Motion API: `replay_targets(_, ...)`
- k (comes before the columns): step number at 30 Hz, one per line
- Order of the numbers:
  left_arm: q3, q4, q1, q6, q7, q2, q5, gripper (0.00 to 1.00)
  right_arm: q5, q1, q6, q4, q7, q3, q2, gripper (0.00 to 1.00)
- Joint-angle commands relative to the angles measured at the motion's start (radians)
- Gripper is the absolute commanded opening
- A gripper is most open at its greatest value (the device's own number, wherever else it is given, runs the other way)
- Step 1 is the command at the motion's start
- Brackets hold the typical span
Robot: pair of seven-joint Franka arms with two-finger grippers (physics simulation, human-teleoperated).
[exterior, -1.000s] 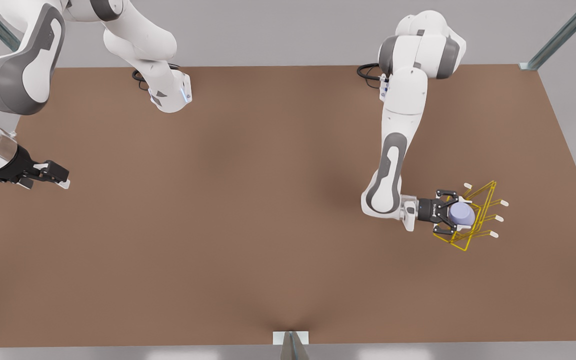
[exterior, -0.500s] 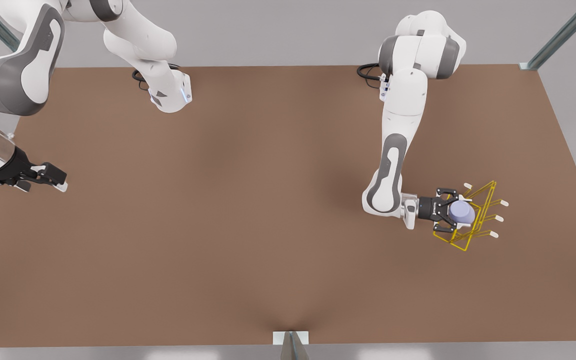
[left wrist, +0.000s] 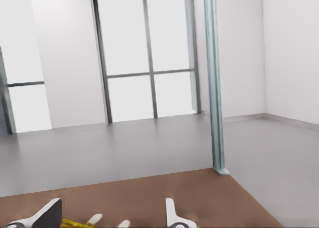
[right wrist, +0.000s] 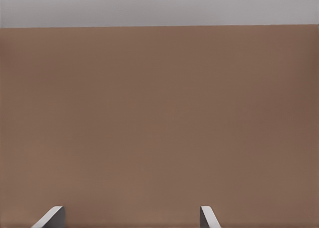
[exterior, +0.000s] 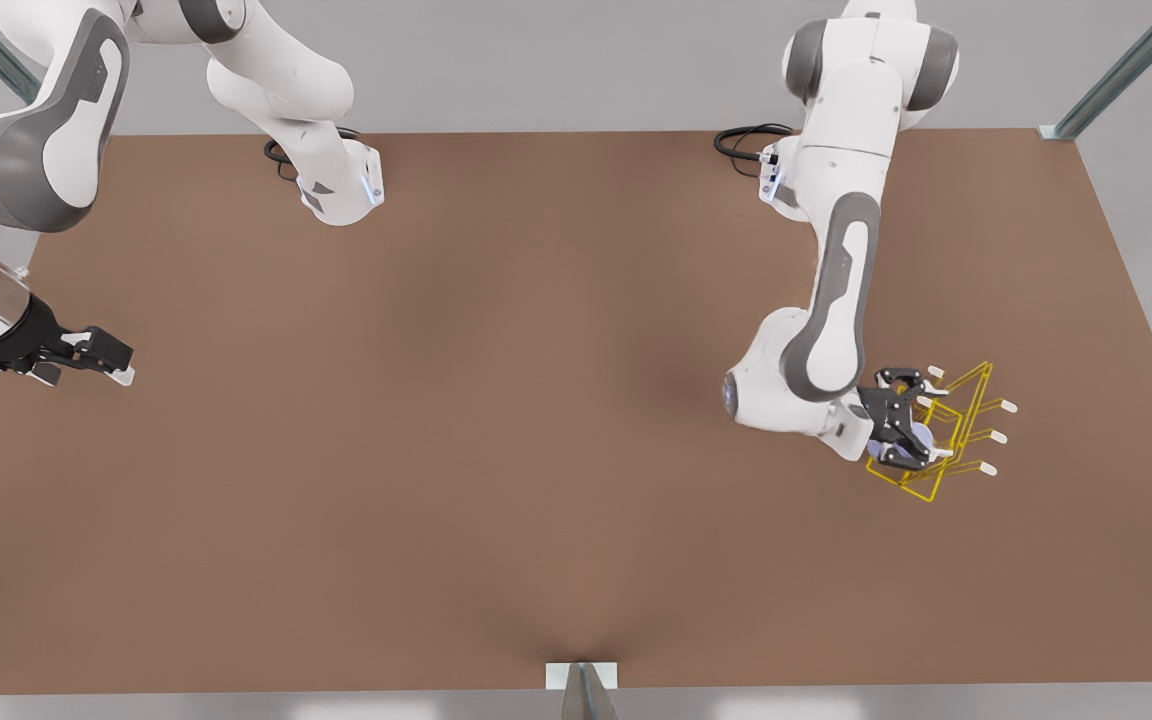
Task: Place the cup on the cup holder
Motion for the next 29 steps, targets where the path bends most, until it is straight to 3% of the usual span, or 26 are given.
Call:
replay_targets(1, 0.002, 0.111, 0.049, 0.141, 1.465, 0.004, -0.615, 1.00, 0.001, 0.000, 0.001, 0.001, -0.002, 0.001, -0.001, 1.00)
replay_targets(3, -0.017, 0.195, 0.151, 0.127, 1.864, -0.049, -0.942, 1.00, 0.001, 0.000, 0.001, 0.001, -0.002, -0.001, -0.001, 1.00)
replay_targets(5, -0.241, 0.195, 0.339, 0.101, 1.981, -0.197, -0.957, 1.00, 0.001, 0.000, 0.001, 0.001, -0.002, 0.001, -0.001, 1.00)
replay_targets(10, -0.240, 0.186, 0.368, 0.033, 2.262, -0.385, -1.016, 1.00, 0.001, 0.000, 0.001, 0.001, -0.002, -0.001, -0.001, 1.00)
replay_targets(14, -0.272, 0.163, 0.414, 0.036, 2.263, -0.393, -1.016, 1.00, -0.001, 0.000, 0.001, 0.001, -0.002, -0.001, -0.001, 1.00)
replay_targets(16, -0.458, 0.171, 0.608, 0.044, 2.259, -0.387, -1.003, 1.00, -0.001, 0.000, 0.001, 0.001, -0.002, -0.001, -0.001, 1.00)
replay_targets(29, -0.476, 0.165, 0.633, 0.121, 2.211, -0.355, -0.948, 1.00, -0.002, -0.002, 0.001, 0.001, 0.000, -0.001, -0.001, 1.00)
